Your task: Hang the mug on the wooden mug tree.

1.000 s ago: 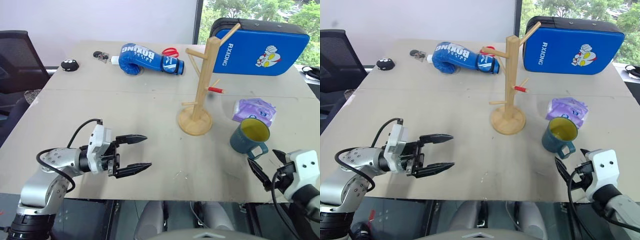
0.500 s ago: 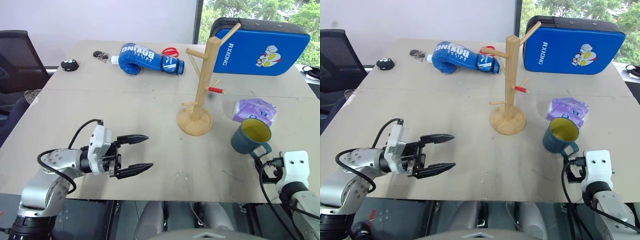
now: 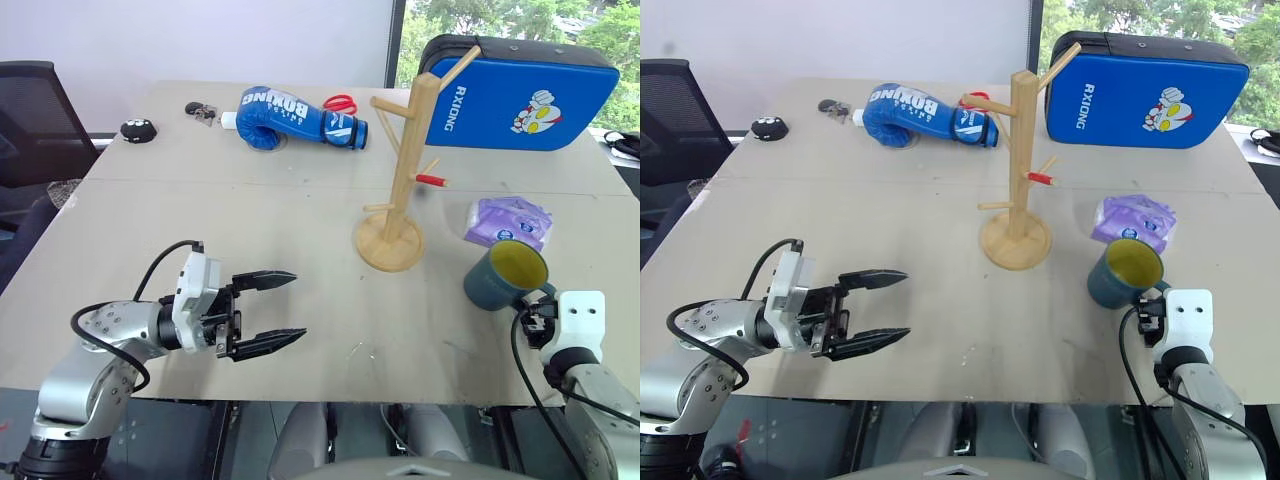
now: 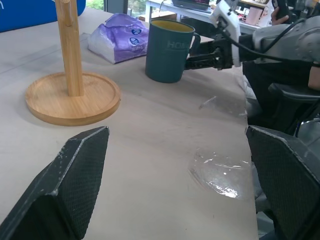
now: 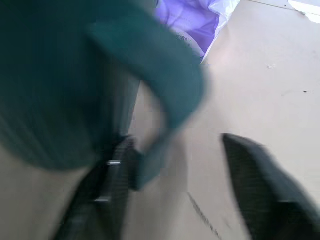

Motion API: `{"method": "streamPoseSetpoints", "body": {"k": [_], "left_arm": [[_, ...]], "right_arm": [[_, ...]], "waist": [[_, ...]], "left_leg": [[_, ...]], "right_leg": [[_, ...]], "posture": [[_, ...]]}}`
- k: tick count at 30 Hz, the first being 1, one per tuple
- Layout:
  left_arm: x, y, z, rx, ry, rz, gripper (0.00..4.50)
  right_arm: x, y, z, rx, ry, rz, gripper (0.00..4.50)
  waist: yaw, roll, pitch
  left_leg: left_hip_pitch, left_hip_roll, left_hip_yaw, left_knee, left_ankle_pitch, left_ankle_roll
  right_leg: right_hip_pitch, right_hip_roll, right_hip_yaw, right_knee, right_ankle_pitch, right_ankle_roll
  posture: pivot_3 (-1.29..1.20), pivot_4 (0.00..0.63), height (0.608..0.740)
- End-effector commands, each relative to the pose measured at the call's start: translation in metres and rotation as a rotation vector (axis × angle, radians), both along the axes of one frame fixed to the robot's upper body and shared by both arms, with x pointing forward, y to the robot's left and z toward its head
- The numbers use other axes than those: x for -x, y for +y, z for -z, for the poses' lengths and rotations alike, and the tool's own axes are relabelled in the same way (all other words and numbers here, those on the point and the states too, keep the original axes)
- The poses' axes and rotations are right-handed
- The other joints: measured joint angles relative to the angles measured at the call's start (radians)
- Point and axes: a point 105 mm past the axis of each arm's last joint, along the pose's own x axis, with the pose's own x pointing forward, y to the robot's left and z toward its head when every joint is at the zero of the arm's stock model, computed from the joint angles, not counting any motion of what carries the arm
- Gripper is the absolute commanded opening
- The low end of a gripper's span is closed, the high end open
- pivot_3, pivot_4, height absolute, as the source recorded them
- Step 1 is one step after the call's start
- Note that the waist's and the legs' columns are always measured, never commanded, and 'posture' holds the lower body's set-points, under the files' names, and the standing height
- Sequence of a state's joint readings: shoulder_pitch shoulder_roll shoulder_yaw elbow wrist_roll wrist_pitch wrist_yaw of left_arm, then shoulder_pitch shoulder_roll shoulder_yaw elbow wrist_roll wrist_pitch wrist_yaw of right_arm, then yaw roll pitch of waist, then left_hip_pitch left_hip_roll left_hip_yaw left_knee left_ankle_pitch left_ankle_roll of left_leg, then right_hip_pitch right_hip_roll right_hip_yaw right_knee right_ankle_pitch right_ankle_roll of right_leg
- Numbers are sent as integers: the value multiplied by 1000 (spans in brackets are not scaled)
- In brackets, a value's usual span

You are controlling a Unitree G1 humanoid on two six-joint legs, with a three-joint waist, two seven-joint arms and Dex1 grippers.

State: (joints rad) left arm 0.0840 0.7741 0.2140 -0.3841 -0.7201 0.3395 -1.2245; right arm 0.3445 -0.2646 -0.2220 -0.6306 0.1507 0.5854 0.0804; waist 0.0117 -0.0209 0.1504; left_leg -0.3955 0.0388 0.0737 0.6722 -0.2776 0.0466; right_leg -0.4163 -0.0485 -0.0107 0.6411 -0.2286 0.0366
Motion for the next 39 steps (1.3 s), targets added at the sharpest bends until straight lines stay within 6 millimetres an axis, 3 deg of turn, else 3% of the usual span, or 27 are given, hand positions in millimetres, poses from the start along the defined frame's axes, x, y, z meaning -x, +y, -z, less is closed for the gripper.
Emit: {"method": "streamPoseSetpoints", "body": {"k": [1, 2, 3, 9, 15, 20, 29, 35, 39], "left_arm": [[3, 1, -12, 0, -57, 7, 4500], [3, 1, -12, -1, -58, 4, 4500], [3, 2, -12, -2, -59, 2, 4500], [0, 2, -15, 26, -69, -20, 4500], [-8, 6, -28, 158, -159, -68, 4500], [-7, 15, -35, 213, -84, -46, 4500], [4, 18, -42, 233, -70, -65, 4500], [13, 18, -49, 255, -84, -97, 4500], [14, 17, -60, 295, -105, -134, 4500]], "right_arm": [[-2, -6, -7, 23, -47, 22, 632], [-3, -6, -7, 23, -50, 22, 134], [-4, -6, -7, 22, -53, 21, 21], [-12, 0, -22, 8, -144, -94, 21], [-14, 41, -76, 6, -255, -502, 21], [-29, 71, -120, 109, -257, -737, 21], [-56, 102, -161, 167, -181, -862, 21], [-68, 118, -173, 200, -121, -911, 21], [-91, 126, -166, 223, -69, -871, 21]], "waist": [[1, 0, 0], [0, 0, 0], [0, 0, -1], [0, 0, 0], [-4, 2, 1], [-10, 0, 0], [-17, 0, 1], [-22, -1, 2], [-24, -1, 2]], "left_leg": [[0, 0, 0, 0, 0, 0], [0, 0, 0, 0, 0, 0], [0, 0, 0, 0, 0, 0], [0, 0, 0, 0, 0, 0], [1, 0, 0, 0, 0, 0], [2, 0, 0, 0, 0, 0], [-2, 0, -1, 0, 0, 0], [-3, 0, -1, 0, 0, 0], [-2, 0, -1, 0, 0, 0]], "right_leg": [[0, 0, 0, 0, 0, 0], [0, 0, 0, 0, 0, 0], [0, 0, 0, 0, 0, 0], [0, 0, 0, 0, 0, 0], [1, 1, 1, 0, 1, -1], [1, 2, 1, 1, 1, -1], [0, 1, 0, 0, 2, -3], [-1, 0, 0, -1, 2, -3], [-1, 0, 0, 0, 2, -3]], "posture": [[0, 150, 740], [0, 150, 740], [0, 150, 740], [0, 150, 740], [0, 150, 740], [0, 150, 740], [0, 150, 740], [0, 150, 740], [0, 150, 740]]}}
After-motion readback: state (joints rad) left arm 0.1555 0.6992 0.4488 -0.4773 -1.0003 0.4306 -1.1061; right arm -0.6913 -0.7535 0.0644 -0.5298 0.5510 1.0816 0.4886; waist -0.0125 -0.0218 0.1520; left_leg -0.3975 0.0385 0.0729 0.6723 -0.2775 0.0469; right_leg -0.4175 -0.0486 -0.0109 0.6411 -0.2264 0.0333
